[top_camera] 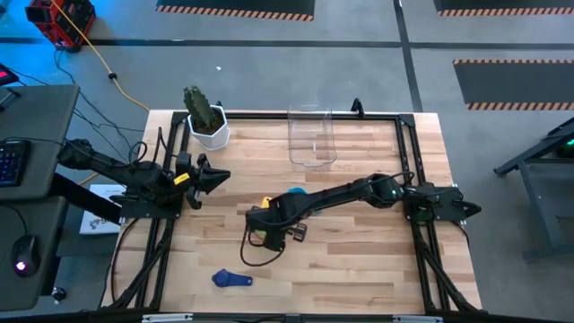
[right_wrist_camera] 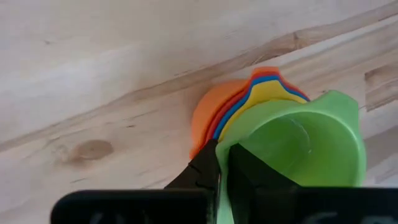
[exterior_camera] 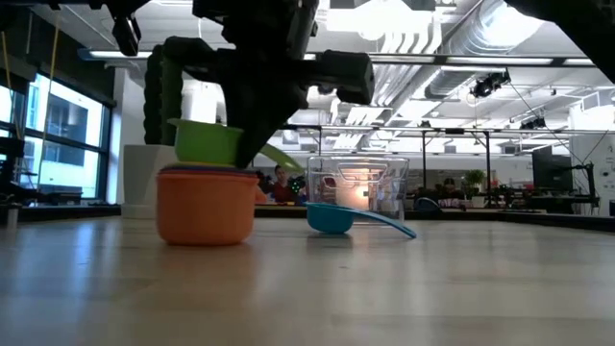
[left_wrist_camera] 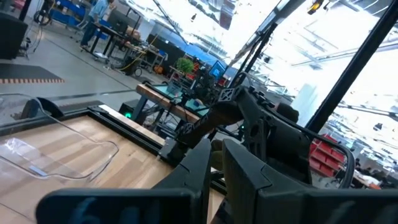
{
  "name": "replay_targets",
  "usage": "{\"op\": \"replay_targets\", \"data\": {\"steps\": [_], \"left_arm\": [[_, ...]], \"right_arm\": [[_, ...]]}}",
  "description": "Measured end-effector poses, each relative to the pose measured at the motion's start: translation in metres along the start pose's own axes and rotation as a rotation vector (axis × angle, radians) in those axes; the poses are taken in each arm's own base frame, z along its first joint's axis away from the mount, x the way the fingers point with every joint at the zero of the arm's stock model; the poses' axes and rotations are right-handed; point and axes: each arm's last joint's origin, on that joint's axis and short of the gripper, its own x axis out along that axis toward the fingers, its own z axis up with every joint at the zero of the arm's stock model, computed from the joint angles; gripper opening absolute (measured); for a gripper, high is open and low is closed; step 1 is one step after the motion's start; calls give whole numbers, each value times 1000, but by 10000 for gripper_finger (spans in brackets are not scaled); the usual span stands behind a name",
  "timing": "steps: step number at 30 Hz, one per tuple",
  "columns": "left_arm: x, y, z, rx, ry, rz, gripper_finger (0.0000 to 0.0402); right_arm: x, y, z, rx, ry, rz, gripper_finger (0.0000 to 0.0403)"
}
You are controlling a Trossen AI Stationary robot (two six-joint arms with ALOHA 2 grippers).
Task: Nest measuring cups in basket
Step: Stack the green measuring cup on top of the yellow measuring cup
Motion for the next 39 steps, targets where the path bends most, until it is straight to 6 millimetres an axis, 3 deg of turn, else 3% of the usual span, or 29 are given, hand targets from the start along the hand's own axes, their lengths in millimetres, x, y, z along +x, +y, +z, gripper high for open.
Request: {"op": "replay_targets", "data": {"steps": [21,29,39], "left_arm": [[0,0,0,-26,1,1,33],[0,0,0,-27,1,1,33],[0,0,0,-27,1,1,33]], "right_arm": [[1,-12,-11,52,27,-85,13],[0,-23,-13,131,-8,-168,48],[1,-19,-14,120,22,-133,103]]}}
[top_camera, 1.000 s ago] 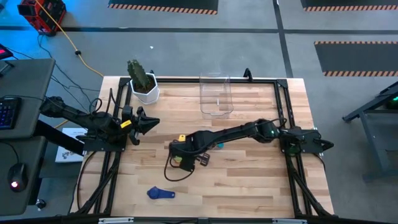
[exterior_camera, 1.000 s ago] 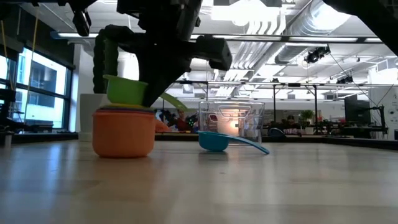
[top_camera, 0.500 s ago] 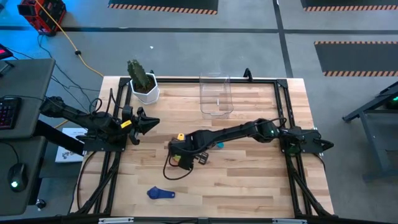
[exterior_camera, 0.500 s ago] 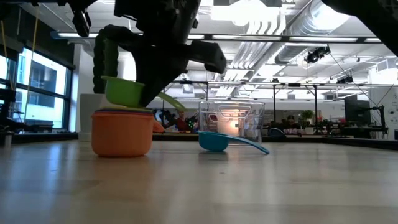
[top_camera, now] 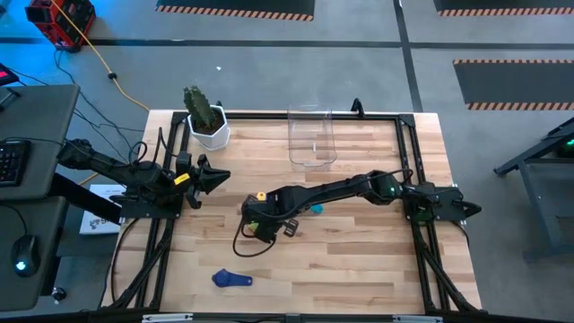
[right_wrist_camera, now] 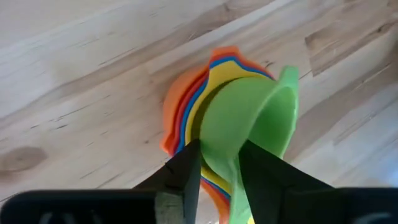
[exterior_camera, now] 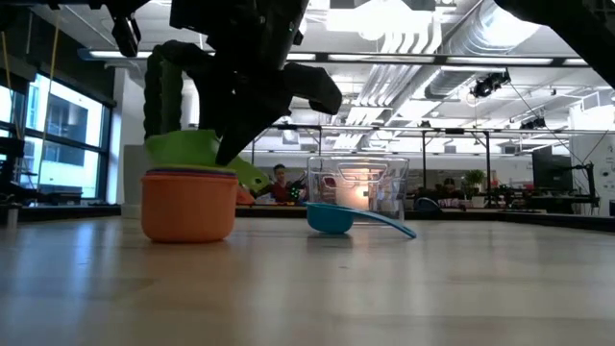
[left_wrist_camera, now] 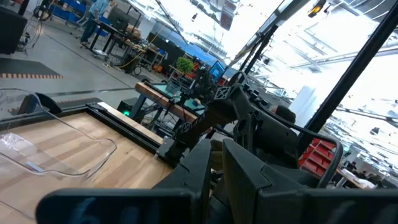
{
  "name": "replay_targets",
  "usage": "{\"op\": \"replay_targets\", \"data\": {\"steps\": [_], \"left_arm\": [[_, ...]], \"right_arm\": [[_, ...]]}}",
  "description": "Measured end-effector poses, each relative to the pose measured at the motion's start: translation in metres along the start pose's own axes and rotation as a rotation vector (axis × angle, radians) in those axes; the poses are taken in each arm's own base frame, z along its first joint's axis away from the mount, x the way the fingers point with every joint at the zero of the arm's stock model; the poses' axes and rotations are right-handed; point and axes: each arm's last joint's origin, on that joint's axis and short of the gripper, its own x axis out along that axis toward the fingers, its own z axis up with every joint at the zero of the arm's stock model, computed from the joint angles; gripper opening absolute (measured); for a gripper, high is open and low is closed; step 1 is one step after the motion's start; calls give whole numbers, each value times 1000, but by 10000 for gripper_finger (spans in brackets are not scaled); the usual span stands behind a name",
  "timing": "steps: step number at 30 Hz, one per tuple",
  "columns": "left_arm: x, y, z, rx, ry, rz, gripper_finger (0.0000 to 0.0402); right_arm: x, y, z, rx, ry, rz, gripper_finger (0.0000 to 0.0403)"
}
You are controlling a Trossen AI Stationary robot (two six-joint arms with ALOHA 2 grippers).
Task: Nest measuring cups in basket
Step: Stack the green measuring cup on top of the yellow measuring cup
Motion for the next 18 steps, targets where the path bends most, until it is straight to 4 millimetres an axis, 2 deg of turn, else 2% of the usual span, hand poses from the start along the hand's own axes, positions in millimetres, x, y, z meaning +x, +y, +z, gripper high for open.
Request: {"op": "replay_targets", "data": {"steps": [7,13,16,18], "left_arm": [[0,0,0,1,0,0,33],[0,0,0,1,2,0,33],[0,0,0,1,2,0,33],[0,0,-1,2,3,1,33]], "right_arm": [[-1,1,1,27,12,1,109],[-24,0,-3,61,39,56,108],[-34,2,-10,135,60,76,103],[-41,0,-18,250,79,95,86]]}}
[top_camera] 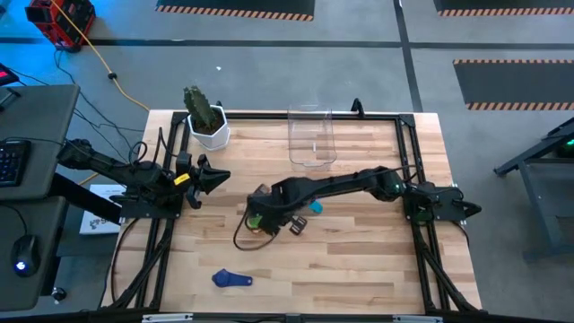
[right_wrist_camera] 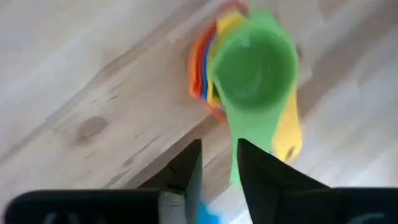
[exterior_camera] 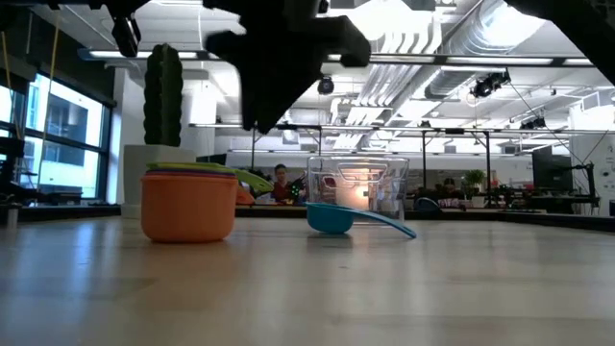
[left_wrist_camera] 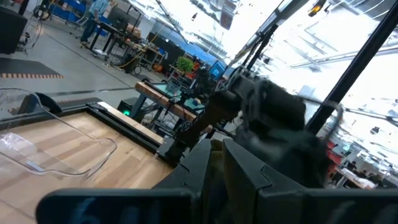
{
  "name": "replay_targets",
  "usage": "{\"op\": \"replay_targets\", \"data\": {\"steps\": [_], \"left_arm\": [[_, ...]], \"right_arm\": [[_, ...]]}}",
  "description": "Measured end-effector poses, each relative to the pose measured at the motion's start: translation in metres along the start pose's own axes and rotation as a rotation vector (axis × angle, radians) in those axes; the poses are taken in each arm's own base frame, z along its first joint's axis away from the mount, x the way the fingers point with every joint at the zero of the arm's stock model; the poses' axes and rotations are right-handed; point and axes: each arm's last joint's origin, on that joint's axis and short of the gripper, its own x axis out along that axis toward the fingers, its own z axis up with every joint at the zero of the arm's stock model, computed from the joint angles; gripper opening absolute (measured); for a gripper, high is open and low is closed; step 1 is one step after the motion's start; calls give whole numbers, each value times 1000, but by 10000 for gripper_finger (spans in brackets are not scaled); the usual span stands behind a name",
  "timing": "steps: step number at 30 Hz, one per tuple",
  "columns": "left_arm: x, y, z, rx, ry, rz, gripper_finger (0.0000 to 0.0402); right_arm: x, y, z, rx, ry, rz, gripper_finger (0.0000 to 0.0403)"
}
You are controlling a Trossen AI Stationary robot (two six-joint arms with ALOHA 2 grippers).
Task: Nest measuring cups in basket
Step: Stack the green measuring cup on top of the yellow measuring cup
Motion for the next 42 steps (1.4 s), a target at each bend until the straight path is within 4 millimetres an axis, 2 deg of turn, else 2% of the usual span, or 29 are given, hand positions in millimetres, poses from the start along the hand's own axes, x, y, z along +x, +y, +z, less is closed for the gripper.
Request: {"op": "replay_targets", "data": {"steps": [2,5,8,11,13,18,22,27,31,38,42], "left_arm": [[0,1,-1,7,11,5,33],[0,5,-7,8,54,70,27],[1,14,-20,-56,133,197,10],[0,24,-38,-124,301,272,3],[-1,29,-48,-156,418,299,1],[2,34,-64,-123,558,336,0],[10,45,-77,-65,660,389,0],[25,65,-98,-93,865,398,0],[36,73,-110,-79,899,374,0],[48,77,-118,-68,858,358,0],[52,79,-123,-63,843,358,0]], "right_arm": [[3,-4,-14,159,15,91,55],[20,-10,-33,383,18,227,9],[36,-11,-47,537,58,277,8],[52,-1,-56,638,42,377,2],[51,8,-60,667,-5,383,1],[30,39,-72,825,-147,296,0],[8,52,-72,983,-388,109,0],[31,54,-77,1146,-365,34,0],[53,46,-80,1222,-314,22,0],[65,31,-86,1290,-311,-36,0],[63,23,-87,1314,-366,-72,0]]}}
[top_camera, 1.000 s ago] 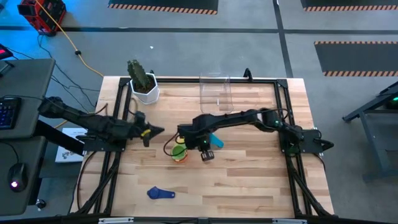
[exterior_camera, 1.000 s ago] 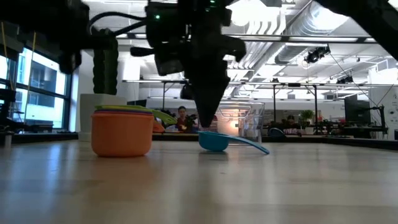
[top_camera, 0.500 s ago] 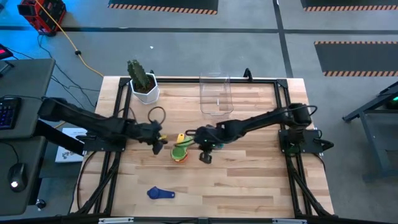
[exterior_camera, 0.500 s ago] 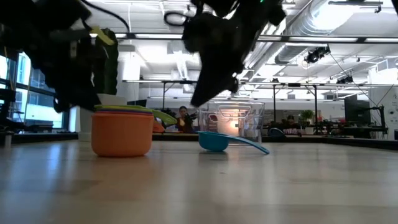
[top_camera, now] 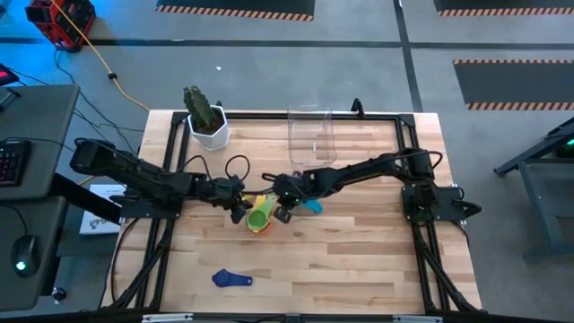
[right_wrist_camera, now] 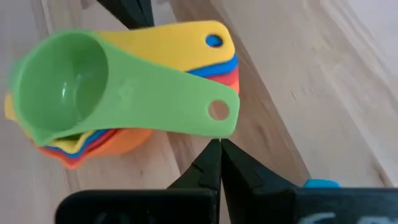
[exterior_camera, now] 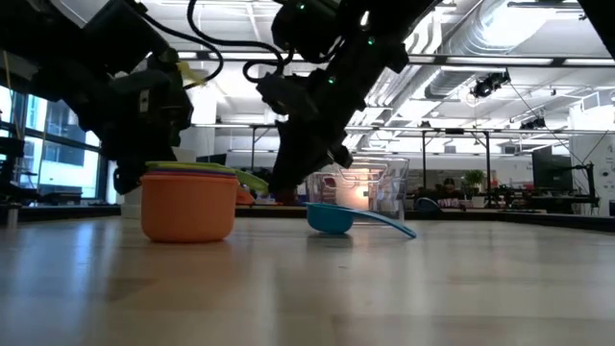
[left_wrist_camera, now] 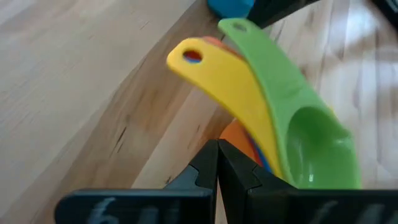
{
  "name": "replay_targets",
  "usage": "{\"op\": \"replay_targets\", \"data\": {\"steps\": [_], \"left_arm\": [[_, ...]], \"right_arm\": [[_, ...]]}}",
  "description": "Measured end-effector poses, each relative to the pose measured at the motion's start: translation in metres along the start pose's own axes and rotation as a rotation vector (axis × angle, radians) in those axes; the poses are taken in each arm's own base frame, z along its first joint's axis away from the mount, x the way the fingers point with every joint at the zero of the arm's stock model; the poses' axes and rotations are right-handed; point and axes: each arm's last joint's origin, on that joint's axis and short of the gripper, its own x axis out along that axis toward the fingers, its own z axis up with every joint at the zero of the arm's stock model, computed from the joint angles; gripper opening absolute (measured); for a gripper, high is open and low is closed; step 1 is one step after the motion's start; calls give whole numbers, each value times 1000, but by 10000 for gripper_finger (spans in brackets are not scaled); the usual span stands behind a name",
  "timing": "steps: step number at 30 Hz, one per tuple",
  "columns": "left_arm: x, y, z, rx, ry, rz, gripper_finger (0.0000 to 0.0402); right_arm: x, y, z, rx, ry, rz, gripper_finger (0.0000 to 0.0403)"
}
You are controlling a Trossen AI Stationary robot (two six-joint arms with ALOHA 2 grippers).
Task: Nest measuring cups in basket
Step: Stack the green measuring cup on top of the yellow measuring cup, then stack the light blue measuring cup on top of the green measuring cup
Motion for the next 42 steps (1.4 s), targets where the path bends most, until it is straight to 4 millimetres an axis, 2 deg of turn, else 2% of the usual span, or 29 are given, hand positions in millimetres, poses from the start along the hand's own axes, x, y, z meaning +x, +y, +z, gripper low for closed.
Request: {"op": "replay_targets", "data": {"steps": [8,13,25,29,35,38,42], "left_arm": [[11,0,0,-5,-29,-6,0],[15,-2,3,-6,-67,-39,0],[14,1,2,-11,-49,-13,0],[6,5,0,-12,6,23,0],[-19,0,8,8,-39,-21,0],[-34,-5,15,28,-107,-78,0],[-51,-10,21,26,-195,-135,0]], "right_arm": [[6,-3,-1,36,0,-8,0],[7,-1,5,48,-59,17,0],[5,-2,6,65,-70,-9,0],[-13,-5,6,38,-30,-57,0],[-59,-1,-8,-35,59,-205,0],[-73,-2,-31,-10,81,-208,0],[-83,-11,-66,204,4,-118,0]]}}
